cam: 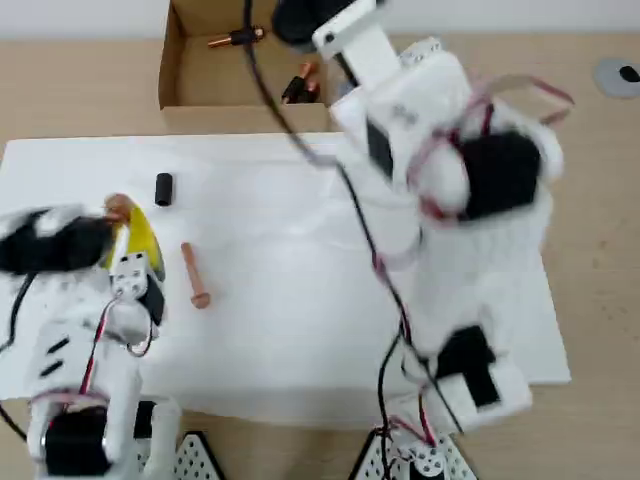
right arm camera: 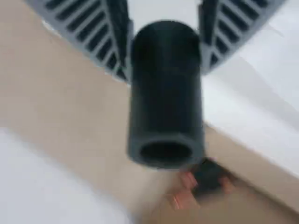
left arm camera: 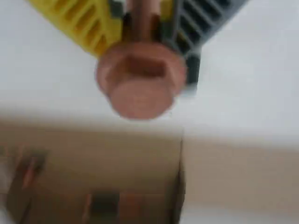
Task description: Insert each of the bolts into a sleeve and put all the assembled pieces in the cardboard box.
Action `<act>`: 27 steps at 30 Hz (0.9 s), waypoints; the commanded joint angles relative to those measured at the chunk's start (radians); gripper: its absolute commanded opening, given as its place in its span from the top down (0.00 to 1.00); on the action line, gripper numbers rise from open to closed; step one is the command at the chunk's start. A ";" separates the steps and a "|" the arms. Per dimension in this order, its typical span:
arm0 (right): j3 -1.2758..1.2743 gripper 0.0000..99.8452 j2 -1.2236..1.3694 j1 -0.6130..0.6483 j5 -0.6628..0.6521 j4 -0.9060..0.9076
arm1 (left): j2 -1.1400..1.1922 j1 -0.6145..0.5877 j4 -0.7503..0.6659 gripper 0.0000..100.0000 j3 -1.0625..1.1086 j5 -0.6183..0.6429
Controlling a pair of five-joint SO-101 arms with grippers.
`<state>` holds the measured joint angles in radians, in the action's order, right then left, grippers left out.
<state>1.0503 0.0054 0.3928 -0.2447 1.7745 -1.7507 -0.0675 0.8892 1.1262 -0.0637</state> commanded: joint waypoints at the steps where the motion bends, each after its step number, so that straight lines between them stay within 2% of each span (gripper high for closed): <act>1: -0.099 0.95 -0.205 0.145 0.052 0.014 | -0.087 0.003 -0.106 0.99 0.026 0.014; 6: -0.433 0.95 -0.495 0.286 0.057 0.014 | -0.068 0.006 -0.112 0.99 -0.021 0.018; 11: -0.889 0.95 -0.825 0.303 0.058 -0.003 | -0.061 0.012 -0.112 0.99 -0.118 0.021; 13: -1.076 0.95 -0.958 0.300 0.057 -0.069 | -0.061 0.012 -0.112 0.99 -0.149 0.021; 17: -1.438 0.95 -1.193 0.291 0.052 -0.338 | -0.058 0.012 -0.153 0.99 -0.199 0.026; 21: -1.807 0.95 -1.368 0.294 0.058 -0.675 | -0.021 0.012 -0.245 0.99 -0.216 0.107; 24: -2.052 0.99 -1.477 0.295 0.060 -0.930 | 0.090 0.012 -0.267 0.99 -0.275 0.192; 27: -2.244 0.99 -1.573 0.297 0.077 -1.134 | 0.252 0.012 -0.269 0.99 -0.376 0.255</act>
<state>-1.0150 -1.4814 0.6797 -0.1926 0.8769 -1.6341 -0.0675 0.6498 0.8684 0.1327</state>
